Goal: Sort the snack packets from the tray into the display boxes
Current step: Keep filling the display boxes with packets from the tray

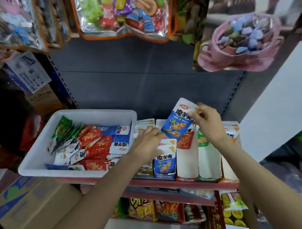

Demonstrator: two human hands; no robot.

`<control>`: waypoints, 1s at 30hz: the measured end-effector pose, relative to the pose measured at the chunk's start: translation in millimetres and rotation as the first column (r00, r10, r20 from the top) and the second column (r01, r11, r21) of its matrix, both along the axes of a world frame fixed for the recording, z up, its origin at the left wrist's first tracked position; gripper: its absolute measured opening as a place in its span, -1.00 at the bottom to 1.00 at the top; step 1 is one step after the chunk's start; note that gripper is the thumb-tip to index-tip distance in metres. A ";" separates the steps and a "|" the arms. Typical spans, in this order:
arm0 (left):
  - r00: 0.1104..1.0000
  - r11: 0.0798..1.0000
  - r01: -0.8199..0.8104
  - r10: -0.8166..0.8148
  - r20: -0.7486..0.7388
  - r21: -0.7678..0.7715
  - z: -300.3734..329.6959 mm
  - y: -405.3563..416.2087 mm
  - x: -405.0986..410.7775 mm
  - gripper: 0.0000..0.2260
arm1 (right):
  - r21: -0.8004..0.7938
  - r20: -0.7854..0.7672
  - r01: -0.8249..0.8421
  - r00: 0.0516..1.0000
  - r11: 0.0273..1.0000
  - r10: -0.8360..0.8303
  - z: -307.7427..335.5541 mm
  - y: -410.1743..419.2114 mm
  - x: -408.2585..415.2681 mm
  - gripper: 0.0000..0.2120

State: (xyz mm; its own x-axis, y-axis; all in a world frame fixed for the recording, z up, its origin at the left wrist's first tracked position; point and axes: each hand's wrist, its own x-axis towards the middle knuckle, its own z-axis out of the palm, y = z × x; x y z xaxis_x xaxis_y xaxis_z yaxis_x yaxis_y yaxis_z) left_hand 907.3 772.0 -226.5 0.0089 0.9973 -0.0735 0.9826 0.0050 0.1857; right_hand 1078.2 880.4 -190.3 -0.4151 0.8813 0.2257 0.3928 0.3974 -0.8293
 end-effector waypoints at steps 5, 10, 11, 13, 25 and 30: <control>0.998 0.998 0.045 -0.047 0.049 0.039 -1.0 -9.8 1.2 -0.73 | -0.041 0.021 -0.061 0.998 0.997 0.062 0.1 2.1 -3.8 -0.91; 0.994 0.999 0.014 -0.020 0.111 0.052 -3.3 -15.5 -2.5 -0.71 | -0.012 0.269 -0.191 0.945 0.982 0.187 -9.1 -0.4 -13.6 -0.82; 0.994 0.998 0.003 -0.010 0.113 0.060 -3.4 -16.0 -3.0 -0.70 | -0.026 0.311 -0.212 0.927 0.977 0.210 -13.5 -1.1 -16.3 -0.82; 0.993 0.998 -0.015 0.008 0.118 0.057 -2.5 -16.6 -2.9 -0.69 | -0.040 0.334 -0.212 0.918 0.976 0.214 -20.2 -3.7 -20.0 -0.98; 0.994 0.998 -0.055 0.050 0.100 0.042 -3.3 -20.1 -4.1 -0.63 | -0.062 0.411 -0.261 0.873 0.963 0.263 -36.4 -15.4 -30.4 -0.80; 0.996 0.996 -0.059 0.054 0.068 0.068 -4.2 -23.2 -4.4 -0.64 | -0.026 0.542 -0.285 0.801 0.958 0.253 -35.7 -16.9 -31.8 -0.79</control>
State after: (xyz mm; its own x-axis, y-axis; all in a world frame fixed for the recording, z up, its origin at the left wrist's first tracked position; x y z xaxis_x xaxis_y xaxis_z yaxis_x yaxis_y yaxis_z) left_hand 902.9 748.8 -230.6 -0.0451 0.9990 -0.0049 0.9667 0.0448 0.2519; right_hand 1046.3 863.6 -225.9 -0.7022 0.7096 -0.0587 0.6381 0.5906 -0.4939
